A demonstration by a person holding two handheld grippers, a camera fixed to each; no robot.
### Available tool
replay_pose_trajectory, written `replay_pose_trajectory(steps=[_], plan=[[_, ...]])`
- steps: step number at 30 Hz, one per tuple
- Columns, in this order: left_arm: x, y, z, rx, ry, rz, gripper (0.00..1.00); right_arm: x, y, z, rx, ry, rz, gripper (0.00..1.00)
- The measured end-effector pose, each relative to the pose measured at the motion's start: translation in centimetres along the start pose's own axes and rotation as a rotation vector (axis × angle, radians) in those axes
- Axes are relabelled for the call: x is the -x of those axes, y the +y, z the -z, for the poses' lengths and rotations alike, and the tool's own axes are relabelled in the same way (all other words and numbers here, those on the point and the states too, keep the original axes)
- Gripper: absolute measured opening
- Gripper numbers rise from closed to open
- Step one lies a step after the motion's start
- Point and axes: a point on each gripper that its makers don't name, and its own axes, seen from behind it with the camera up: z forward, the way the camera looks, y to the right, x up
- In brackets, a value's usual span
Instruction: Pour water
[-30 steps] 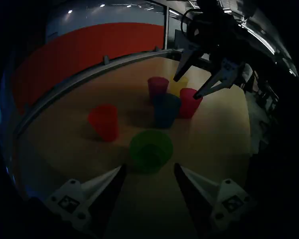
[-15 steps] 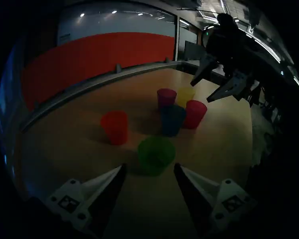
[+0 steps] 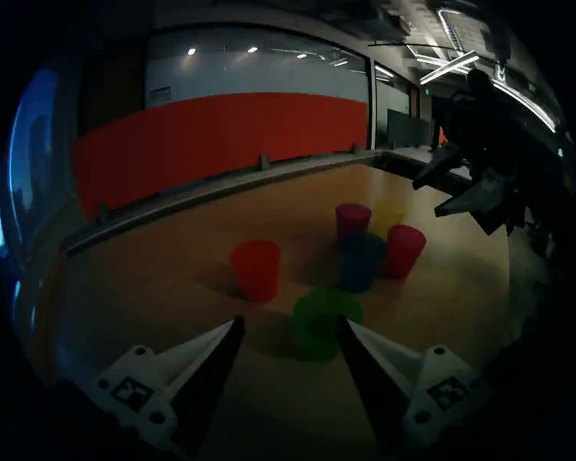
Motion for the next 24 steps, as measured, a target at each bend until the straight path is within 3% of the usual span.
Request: replay_pose_trajectory(steps=[12,24], plan=[[-2.5,-1.2,0.6,-0.114,0.149,0.045,0.87,-0.1,3.8,3.3,0.221,0.179,-0.064,1.0],[-5.3,-2.8,1.6,-0.235,0.296,0.089,0.87,-0.7,8.3,6.3,0.47,0.377,-0.195,1.0]])
